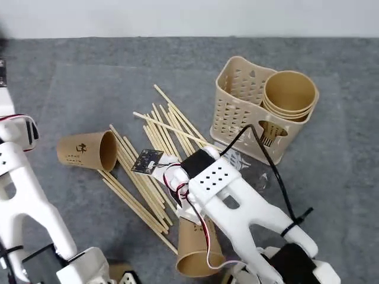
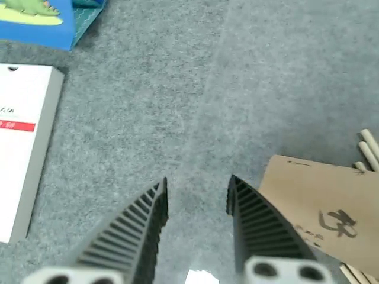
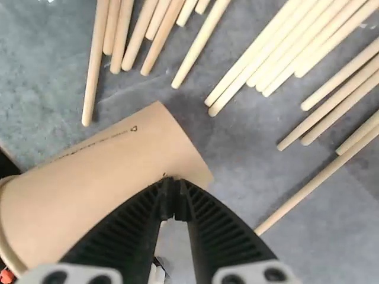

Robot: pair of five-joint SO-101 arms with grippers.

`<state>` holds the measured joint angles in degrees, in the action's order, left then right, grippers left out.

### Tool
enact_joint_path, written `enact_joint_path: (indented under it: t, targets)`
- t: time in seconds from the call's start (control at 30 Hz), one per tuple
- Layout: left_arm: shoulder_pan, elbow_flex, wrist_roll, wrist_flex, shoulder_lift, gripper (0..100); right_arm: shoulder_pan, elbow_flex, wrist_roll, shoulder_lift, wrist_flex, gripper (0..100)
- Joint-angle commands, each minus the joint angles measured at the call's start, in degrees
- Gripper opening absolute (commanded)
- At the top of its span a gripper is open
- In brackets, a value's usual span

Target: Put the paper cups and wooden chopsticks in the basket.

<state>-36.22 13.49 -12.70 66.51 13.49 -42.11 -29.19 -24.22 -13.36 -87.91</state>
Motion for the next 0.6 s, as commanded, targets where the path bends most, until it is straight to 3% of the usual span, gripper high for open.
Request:
enact_joint_path:
  t: [0.0, 0.57]
  targets:
    - [-0.18, -0.31, -0.44, -1.05, 2.11, 16, 0.31, 4.66, -0.44, 0.13, -3.74, 1.0]
    - [-0.09, 3.3, -0.35, -4.22, 2.11, 16, 0.57, 10.2, -0.53, 8.31, -3.91, 1.0]
